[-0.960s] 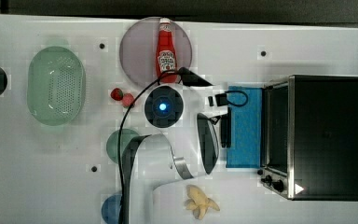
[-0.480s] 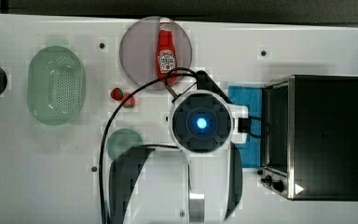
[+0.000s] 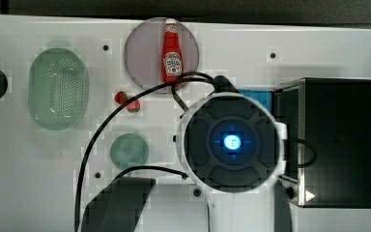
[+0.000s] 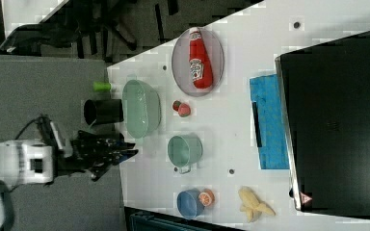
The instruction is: Flap open oven.
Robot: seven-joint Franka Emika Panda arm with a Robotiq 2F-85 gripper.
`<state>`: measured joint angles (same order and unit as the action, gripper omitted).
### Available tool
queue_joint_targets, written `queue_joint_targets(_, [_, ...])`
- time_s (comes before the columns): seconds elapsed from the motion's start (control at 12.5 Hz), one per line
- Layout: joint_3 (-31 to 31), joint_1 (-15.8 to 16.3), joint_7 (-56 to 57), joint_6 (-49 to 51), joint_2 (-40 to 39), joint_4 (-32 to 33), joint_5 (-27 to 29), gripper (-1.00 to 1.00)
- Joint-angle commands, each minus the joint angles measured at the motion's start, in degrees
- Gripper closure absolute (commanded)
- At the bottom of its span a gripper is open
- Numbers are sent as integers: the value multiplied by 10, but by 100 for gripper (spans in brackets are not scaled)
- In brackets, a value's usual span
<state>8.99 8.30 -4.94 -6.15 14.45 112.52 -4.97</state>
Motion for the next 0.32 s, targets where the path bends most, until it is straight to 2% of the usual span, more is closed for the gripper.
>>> queue_joint_targets(0.08, [7, -6, -32, 23, -7, -23, 10, 65])
queue_joint_targets(0.32, [6, -6, -29, 23, -9, -24, 12, 65])
